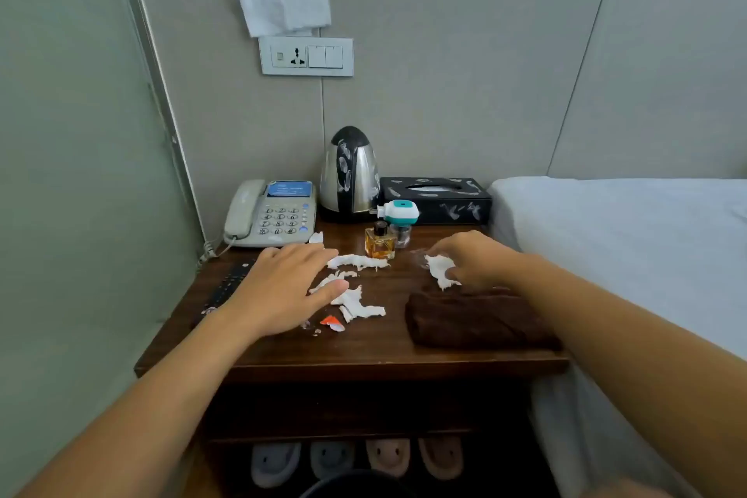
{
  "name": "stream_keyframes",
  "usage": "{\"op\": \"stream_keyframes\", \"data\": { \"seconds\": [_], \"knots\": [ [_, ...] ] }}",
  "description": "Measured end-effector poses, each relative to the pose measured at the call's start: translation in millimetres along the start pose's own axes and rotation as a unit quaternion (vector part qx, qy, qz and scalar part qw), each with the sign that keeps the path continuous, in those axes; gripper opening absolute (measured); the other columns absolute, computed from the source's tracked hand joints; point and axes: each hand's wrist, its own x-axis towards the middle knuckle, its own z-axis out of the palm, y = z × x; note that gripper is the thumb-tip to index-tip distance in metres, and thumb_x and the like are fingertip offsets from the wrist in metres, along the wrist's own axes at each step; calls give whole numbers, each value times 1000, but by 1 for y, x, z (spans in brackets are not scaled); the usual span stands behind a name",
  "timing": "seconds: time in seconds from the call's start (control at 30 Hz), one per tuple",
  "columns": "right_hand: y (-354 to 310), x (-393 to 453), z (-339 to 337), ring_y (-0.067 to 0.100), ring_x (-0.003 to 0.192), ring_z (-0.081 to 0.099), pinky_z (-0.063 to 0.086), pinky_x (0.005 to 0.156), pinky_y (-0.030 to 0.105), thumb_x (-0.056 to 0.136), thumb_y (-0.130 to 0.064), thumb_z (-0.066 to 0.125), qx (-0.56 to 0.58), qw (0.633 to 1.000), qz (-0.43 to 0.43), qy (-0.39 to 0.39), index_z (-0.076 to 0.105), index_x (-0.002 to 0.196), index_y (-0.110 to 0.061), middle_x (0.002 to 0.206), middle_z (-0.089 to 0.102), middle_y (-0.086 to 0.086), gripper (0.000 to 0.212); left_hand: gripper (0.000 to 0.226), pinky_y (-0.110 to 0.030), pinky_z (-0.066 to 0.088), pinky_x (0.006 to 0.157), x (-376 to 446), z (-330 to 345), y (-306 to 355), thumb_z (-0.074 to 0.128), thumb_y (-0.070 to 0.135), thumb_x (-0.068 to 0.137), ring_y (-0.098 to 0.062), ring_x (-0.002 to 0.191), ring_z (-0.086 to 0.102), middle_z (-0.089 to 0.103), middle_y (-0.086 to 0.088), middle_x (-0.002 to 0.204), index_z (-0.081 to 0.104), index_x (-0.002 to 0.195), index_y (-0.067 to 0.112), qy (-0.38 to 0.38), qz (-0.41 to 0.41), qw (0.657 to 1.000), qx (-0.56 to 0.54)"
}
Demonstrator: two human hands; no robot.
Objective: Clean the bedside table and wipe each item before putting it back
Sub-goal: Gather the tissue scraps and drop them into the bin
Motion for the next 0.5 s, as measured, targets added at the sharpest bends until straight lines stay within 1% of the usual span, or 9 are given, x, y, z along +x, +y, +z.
{"op": "stream_keyframes", "data": {
  "seconds": [0.07, 0.13, 0.2, 0.27, 0.3, 0.4, 0.43, 0.5],
  "knots": [
    [2, 10, -3, 19, 135, 52, 46, 110, 39, 90, -13, 73, 11, 999, -16, -40, 52, 149, -33, 151, 54, -3, 65, 73, -44, 21, 123, 7, 3, -7, 21, 75, 98, -13, 154, 23, 28, 9, 168, 27, 160, 37, -19, 10, 1000, 4],
    [1, 15, -3, 19, 141, 45, 41, 114, 38, 90, -13, 74, 20, 996, -26, -85, 47, 152, -38, 155, 49, -6, 72, 75, -43, 18, 124, 13, 8, -15, 20, 77, 95, -12, 155, 19, 24, 10, 169, 26, 160, 39, -43, 18, 999, -8],
    [4, 19, 1, 17, 141, 45, 38, 109, 31, 90, -12, 73, 25, 995, -39, -91, 48, 152, -39, 152, 52, -8, 72, 77, -42, 17, 124, 18, 11, -20, 24, 79, 92, -11, 155, 18, 23, 12, 169, 27, 160, 42, -62, 28, 997, -36],
    [8, 20, 7, 15, 134, 49, 36, 102, 25, 91, -11, 72, 38, 996, -49, -67, 55, 147, -37, 145, 58, -7, 64, 74, -42, 15, 124, 21, 11, -28, 32, 78, 93, -11, 156, 16, 21, 13, 170, 28, 159, 45, -78, 30, 995, -63],
    [11, 21, 12, 15, 129, 52, 36, 100, 24, 91, -12, 73, 43, 997, -52, -45, 60, 143, -35, 138, 61, -6, 59, 73, -43, 14, 124, 21, 11, -32, 37, 78, 92, -11, 157, 13, 19, 14, 170, 28, 158, 48, -86, 28, 993, -78],
    [19, 20, 22, 13, 107, 58, 46, 95, 30, 90, -18, 77, 54, 997, -62, 14, 72, 128, -34, 111, 62, -11, 42, 70, -46, 14, 124, 23, 9, -43, 50, 75, 91, -14, 158, 9, 14, 15, 171, 28, 155, 55, -110, 28, 988, -101],
    [20, 19, 24, 13, 104, 60, 49, 93, 32, 90, -22, 78, 53, 996, -62, 28, 75, 122, -32, 107, 62, -12, 34, 72, -47, 13, 124, 24, 9, -46, 55, 73, 91, -15, 158, 7, 12, 14, 171, 26, 155, 57, -118, 28, 988, -99],
    [19, 16, 24, 13, 101, 62, 51, 92, 31, 92, -26, 76, 41, 996, -64, 36, 78, 112, -29, 105, 64, -11, 20, 78, -49, 12, 125, 28, 8, -48, 65, 67, 90, -17, 159, 5, 8, 12, 172, 24, 155, 58, -138, 28, 986, -90]
  ]
}}
